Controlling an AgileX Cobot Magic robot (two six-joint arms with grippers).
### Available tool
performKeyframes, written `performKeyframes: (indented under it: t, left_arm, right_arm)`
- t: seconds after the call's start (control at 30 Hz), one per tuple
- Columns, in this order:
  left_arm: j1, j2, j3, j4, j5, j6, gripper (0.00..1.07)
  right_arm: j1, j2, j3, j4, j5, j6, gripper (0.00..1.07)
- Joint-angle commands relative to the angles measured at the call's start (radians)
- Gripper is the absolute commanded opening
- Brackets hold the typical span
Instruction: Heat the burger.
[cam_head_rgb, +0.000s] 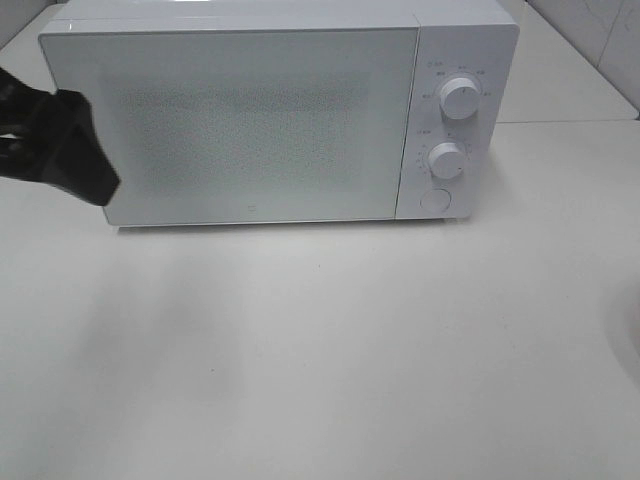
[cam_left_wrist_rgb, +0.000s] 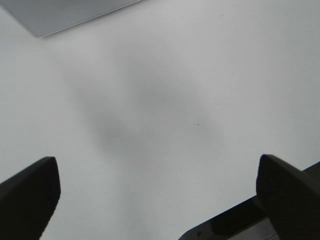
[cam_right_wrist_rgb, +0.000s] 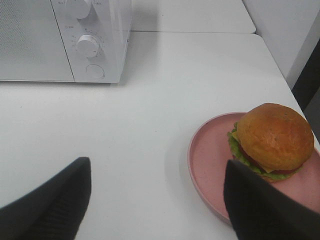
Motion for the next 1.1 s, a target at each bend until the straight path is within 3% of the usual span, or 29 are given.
performKeyframes:
  t: [0.03, 0.33, 0.37, 0.47, 0.5, 0.6, 0.67, 0.9, 0.93, 1.03, 1.1]
  left_arm:
    - [0.078, -0.014, -0.004, 0.037, 0.085, -0.006, 1.02]
    - [0.253, -0.015, -0.003, 0.168, 0.198, 0.007, 1.02]
    - [0.307, -0.015, 0.002, 0.197, 0.209, 0.009, 1.02]
    - [0.382, -0.018, 0.005, 0.186, 0.222, 0.017, 1.02]
    - [0.423, -0.030, 0.021, 0.159, 0.218, 0.048, 1.02]
    - [0.438, -0.041, 0.038, 0.148, 0.215, 0.061, 1.02]
    - [0.464, -0.139, 0.150, 0.129, 0.184, 0.077, 1.02]
    - [0.464, -0.411, 0.321, 0.056, 0.177, 0.072, 1.02]
    - [0.464, -0.530, 0.374, 0.049, 0.177, 0.072, 1.02]
    - [0.464, -0.642, 0.417, 0.053, 0.175, 0.072, 1.02]
    - [0.464, -0.815, 0.479, 0.051, 0.176, 0.072, 1.02]
  right_arm:
    - [-0.005, -0.029, 0.002, 0.003, -0.007, 0.000, 0.73]
    - [-0.005, -0.029, 0.002, 0.003, -0.007, 0.000, 0.73]
    - [-0.005, -0.029, 0.002, 0.003, -0.007, 0.000, 0.73]
    - [-0.005, -0.029, 0.002, 0.003, -0.007, 0.000, 0.73]
    - [-0.005, -0.029, 0.002, 0.003, -0.007, 0.000, 0.73]
    - [-0.005, -0.029, 0.002, 0.003, -0.007, 0.000, 0.73]
    - [-0.005, -0.029, 0.002, 0.003, -0.007, 0.000, 0.73]
    - [-0.005, -0.029, 0.002, 0.003, -0.007, 0.000, 0.73]
    - [-0.005, -0.029, 0.002, 0.003, -0.007, 0.000, 0.73]
    - [-0.005, -0.029, 0.002, 0.003, -0.007, 0.000, 0.73]
    - [-0.005, -0.029, 0.002, 0.003, -0.007, 0.000, 0.73]
